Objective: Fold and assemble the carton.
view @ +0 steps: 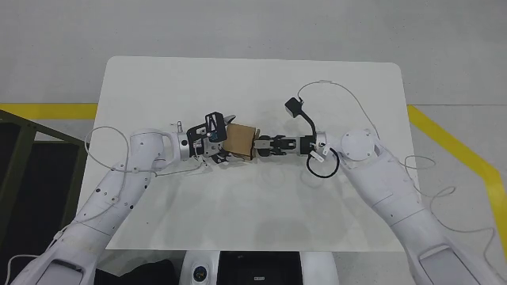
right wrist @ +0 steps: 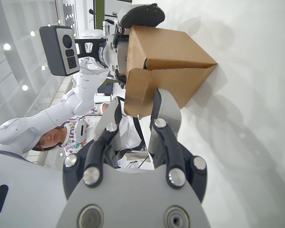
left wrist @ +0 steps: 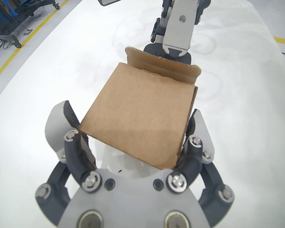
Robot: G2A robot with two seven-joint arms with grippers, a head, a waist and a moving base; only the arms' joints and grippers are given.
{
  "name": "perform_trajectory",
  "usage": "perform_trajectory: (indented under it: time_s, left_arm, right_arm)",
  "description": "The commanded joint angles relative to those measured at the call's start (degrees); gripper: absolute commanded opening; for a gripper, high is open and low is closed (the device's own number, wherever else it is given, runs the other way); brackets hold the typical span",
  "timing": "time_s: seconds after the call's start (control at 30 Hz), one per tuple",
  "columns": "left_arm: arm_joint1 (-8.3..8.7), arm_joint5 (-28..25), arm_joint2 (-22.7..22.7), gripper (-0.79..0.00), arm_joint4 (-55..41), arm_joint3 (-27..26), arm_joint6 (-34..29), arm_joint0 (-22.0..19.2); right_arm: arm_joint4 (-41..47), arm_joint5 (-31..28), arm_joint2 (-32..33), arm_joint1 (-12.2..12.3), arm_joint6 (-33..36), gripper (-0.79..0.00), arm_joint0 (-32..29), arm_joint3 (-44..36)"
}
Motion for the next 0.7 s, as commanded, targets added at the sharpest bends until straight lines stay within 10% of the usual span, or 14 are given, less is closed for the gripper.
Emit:
perform_trajectory:
  time_s: [0.0,0.67]
  left_arm:
    - [0.01,-0.04,-0.04,0.0,0.01,0.04,0.0,0.01]
    - [0.02,-0.38,0.02,0.0,0.39,-0.03,0.11,0.08]
  right_arm:
    - [0.58,-0.43,-0.07,-0.13,0.02,-0.545,0.06,0.36]
    - [-5.05,3.04,0.39,0.18,0.53,-0.628,1.25,-0.24]
